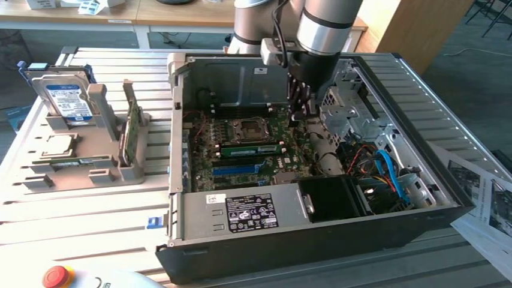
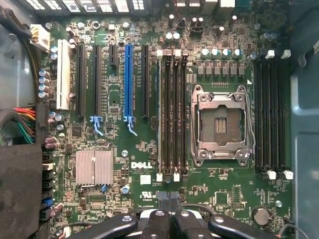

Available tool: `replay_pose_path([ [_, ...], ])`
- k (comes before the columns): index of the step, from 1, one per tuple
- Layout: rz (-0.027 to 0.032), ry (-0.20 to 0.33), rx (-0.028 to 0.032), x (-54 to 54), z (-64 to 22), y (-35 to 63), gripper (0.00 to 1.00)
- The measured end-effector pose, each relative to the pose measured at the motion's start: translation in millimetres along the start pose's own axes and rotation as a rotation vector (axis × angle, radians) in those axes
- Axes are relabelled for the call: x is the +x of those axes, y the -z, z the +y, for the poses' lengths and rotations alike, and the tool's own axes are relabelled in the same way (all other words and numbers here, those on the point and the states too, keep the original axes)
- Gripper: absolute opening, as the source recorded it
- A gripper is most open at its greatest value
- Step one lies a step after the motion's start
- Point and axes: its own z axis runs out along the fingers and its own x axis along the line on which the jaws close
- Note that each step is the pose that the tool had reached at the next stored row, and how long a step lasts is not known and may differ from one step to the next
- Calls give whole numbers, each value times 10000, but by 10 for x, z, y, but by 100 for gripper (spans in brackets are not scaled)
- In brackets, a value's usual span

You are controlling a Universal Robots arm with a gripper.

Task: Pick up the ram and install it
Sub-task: 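Press down the ram until it locks into place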

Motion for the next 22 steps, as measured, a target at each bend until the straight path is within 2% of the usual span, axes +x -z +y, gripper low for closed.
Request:
replay_pose_path([
  [22, -1, -24, 0, -1, -4, -236, 10],
])
